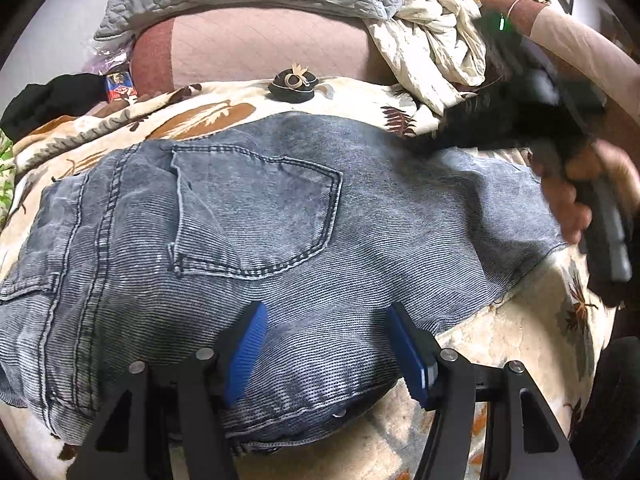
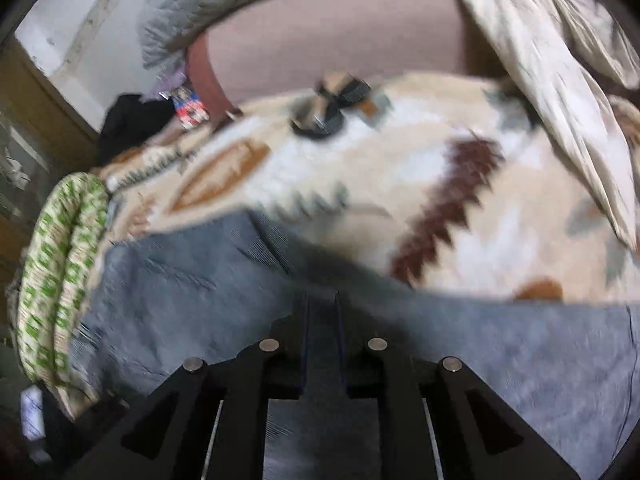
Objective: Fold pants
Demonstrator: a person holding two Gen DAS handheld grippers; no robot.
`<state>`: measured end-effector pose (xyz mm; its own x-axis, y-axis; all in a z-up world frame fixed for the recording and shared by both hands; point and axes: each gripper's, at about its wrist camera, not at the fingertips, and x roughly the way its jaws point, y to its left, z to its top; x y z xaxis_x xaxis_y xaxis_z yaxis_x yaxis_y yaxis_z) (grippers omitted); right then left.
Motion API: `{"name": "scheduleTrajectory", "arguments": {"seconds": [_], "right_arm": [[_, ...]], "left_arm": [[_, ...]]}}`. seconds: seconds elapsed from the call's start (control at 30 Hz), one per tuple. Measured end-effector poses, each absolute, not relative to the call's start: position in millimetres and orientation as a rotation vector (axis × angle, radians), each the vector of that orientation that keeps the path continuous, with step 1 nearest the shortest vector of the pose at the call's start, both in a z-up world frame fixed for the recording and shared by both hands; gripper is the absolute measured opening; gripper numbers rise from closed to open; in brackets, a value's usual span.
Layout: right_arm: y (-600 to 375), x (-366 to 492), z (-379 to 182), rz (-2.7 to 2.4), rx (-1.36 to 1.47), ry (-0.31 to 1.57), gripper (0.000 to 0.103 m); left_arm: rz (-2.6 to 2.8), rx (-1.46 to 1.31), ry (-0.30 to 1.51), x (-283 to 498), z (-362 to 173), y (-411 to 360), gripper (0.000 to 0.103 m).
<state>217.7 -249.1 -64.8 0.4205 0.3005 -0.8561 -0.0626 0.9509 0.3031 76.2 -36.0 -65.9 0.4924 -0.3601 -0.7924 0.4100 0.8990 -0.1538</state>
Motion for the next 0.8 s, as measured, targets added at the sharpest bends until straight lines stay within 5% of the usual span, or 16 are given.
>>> {"name": "scheduleTrajectory", "arguments": {"seconds": [0.27, 0.47, 0.8], "right_arm": [[-261, 216, -90, 0.165, 0.253, 1.092, 0.012], [-310, 160, -48, 0.137, 0.32, 0.988, 0.044], [-508, 7, -30, -0.028, 0.907, 0.637, 0.051]], "left_arm": [[-0.478, 0.075, 0.932, 75, -65, -34, 0.066], [-0.487, 0.081, 0.875, 65, -56, -28, 0.068], [-0.556, 0.075, 0.72, 38, -37, -38, 0.073]]}}
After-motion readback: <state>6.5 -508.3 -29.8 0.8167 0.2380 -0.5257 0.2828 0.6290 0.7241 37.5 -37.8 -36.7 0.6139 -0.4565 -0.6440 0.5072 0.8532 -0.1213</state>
